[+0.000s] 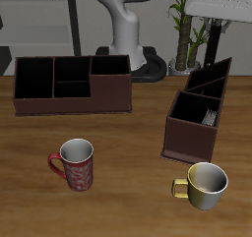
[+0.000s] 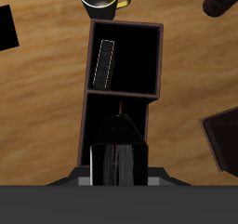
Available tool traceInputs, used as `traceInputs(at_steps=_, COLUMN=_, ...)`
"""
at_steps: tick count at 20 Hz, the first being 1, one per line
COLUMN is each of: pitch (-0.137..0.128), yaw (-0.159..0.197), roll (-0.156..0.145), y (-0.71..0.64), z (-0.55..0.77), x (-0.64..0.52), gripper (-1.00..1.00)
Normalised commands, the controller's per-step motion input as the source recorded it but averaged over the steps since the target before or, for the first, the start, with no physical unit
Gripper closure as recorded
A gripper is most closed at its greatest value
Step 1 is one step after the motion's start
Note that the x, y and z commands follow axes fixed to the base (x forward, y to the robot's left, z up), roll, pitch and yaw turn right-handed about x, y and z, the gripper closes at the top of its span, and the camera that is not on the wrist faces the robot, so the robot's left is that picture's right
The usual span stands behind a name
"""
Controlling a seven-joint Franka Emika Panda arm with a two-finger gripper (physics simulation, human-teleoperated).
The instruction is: Place the yellow book into the left desk caddy's right compartment and place the black book into the left desk caddy's back compartment
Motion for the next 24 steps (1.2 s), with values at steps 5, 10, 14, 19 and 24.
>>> traceInputs(at_steps=5, pitch=0.020, yaw=-0.033, roll=-0.007, y=0.16, z=0.02, x=0.01, gripper=1.00)
traceInputs(at_steps=10, pitch=-0.002, yaw=-0.012, roll=-0.006, y=0.05, z=0.05, x=0.02, gripper=1.00)
traceInputs(at_steps=14, pitch=0.013, yaw=-0.029, roll=-0.024, y=0.00, z=0.00, x=0.13, gripper=1.00)
traceInputs(at_steps=19, pitch=0.020, yaw=-0.009, roll=-0.013, y=0.02, z=-0.12, x=0.10, gripper=1.00)
traceInputs(at_steps=24, pitch=0.025, yaw=-0.007, roll=-0.007, y=0.01, z=-0.14, x=0.13, gripper=1.00)
